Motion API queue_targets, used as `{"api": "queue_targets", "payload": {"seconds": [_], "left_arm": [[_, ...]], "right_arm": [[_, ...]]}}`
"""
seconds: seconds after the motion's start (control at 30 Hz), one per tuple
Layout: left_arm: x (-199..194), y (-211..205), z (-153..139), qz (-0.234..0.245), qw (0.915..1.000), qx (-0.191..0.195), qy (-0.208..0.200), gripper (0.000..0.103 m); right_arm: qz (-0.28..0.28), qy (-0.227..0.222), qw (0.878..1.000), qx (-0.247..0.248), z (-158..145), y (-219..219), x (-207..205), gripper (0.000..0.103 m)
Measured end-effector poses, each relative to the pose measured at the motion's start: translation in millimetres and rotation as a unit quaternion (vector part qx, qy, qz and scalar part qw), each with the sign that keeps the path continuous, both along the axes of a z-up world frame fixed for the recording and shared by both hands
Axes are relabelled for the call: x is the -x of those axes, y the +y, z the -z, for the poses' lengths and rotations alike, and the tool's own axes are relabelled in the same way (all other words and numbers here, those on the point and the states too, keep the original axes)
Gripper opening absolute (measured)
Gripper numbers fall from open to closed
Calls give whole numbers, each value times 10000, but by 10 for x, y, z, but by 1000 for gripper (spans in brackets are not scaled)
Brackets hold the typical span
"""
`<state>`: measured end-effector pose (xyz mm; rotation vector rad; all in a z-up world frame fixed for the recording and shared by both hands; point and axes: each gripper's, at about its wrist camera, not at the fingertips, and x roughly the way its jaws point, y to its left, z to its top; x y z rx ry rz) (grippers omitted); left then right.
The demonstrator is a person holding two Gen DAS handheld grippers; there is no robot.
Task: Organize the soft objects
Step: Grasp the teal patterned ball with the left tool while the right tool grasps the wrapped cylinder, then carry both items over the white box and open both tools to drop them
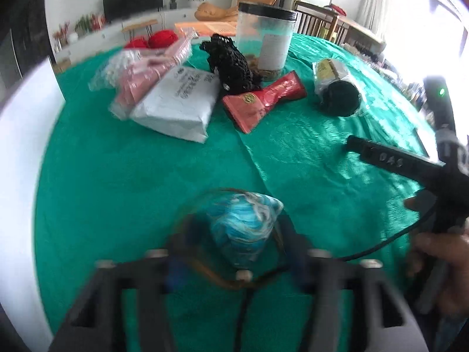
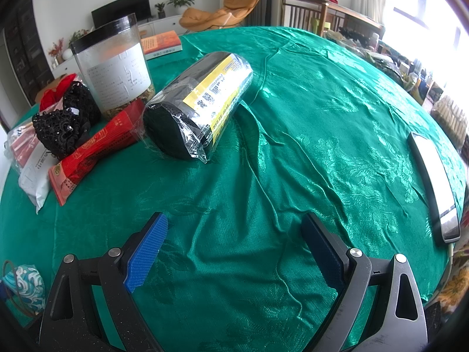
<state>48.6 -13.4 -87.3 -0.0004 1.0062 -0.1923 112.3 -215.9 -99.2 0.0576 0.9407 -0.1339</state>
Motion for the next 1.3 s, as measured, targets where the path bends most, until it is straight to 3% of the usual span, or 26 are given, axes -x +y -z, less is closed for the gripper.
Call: {"api": "queue_targets", "payload": {"seconds": [0.1,0.23,0.37,0.47,0.53,0.57,0.6,0.63,0.7,0.77,0.93,1.0,1.07,1.2,1.3], "left_arm": [[-14,187,-50,-258,9983,532,14,37],[-29,358,-130,-443,9961,754,-108,37],[-69,405,-225,-563,9945,856,-209,37],[-92,469,-331,-669,9932,924,-245,37],[-85,553,-447,-785,9917,962,-326,37],[-68,602,-506,-834,9911,971,-367,37],[-55,664,-577,-902,9900,994,-431,37],[-54,719,-639,-969,9889,1017,-482,37],[-63,828,-750,-1081,9865,1092,-561,37],[-54,952,-871,-1174,9834,1218,-658,37],[77,1392,-1201,-1494,9746,1356,-972,37],[160,1615,-1290,-1699,9705,1360,-1040,37],[310,1893,-1362,-1954,9662,1294,-1072,37],[703,2412,-1435,-2509,9592,712,-1090,37],[1006,2771,-1356,-2967,9503,253,-912,38]], "right_arm": [[12,-36,9995,-305,-45,-91,3,94],[338,-430,9886,-1402,-212,-475,28,93],[327,-529,9766,-2056,-441,-659,-266,92],[184,-168,9752,-2199,-503,-612,-706,92],[41,726,9745,-2122,-313,-515,-1033,91],[-42,1094,9665,-2324,-205,-481,-1111,82],[-80,1125,9588,-2607,-173,-492,-1146,75],[-168,1060,9567,-2704,-238,-492,-1194,53],[-164,920,9724,-2136,-450,-450,-1302,52],[-175,504,9852,-1629,-742,-408,-1423,52],[-630,-675,9903,-1041,-1626,-58,-1444,52],[-1098,-938,9816,-1248,-1895,252,-1276,52],[-1634,-958,9623,-1952,-2066,548,-1067,52],[-2673,-514,9010,-3377,-2144,1326,-649,52],[-3361,-115,8635,-3759,-2038,2036,-251,52]]}}
